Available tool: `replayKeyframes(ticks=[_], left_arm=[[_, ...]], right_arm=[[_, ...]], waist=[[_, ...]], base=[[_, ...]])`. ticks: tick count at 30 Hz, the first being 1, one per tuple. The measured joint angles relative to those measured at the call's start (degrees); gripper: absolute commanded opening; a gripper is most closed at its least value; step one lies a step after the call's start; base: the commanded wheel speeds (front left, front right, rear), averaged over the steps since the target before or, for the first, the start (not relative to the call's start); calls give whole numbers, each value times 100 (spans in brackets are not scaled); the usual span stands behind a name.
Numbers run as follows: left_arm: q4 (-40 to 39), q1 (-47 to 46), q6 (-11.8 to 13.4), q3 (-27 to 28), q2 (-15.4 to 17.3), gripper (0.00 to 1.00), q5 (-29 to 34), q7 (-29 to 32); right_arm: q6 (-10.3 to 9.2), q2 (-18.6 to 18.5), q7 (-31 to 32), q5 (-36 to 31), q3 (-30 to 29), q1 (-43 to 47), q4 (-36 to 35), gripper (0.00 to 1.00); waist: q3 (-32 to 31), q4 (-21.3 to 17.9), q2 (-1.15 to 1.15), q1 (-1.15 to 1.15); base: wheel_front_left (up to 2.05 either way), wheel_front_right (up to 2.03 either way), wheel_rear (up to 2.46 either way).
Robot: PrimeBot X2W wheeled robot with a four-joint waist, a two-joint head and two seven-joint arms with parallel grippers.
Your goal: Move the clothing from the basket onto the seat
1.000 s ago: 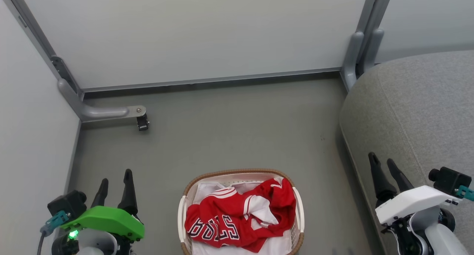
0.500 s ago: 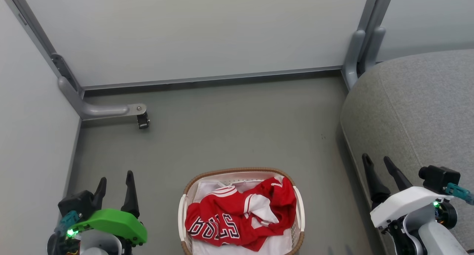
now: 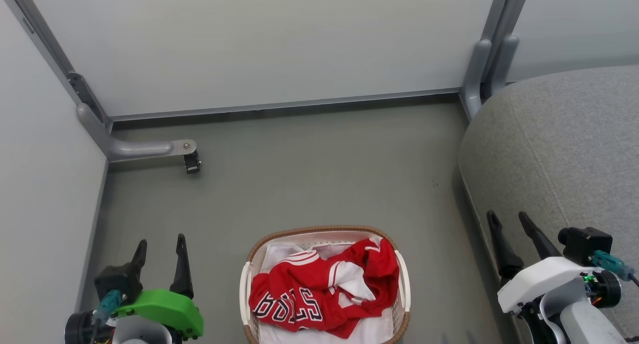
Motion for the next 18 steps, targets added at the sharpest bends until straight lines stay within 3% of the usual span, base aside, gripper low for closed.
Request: replayKeyframes(ticks=[10,18], left_arm=[[-66,108,108,183,-97,100,432,-125],[-119,221,-75,276,-210,100,787,-225]], right_arm=[[0,143,-121,-420,-308,90,-86,100],[0,180,-218,-671,-328,136,-153,100]], waist=[[-17,9,0,0],[-27,-1,0,0]], base=[[0,0,0],[0,0,0]])
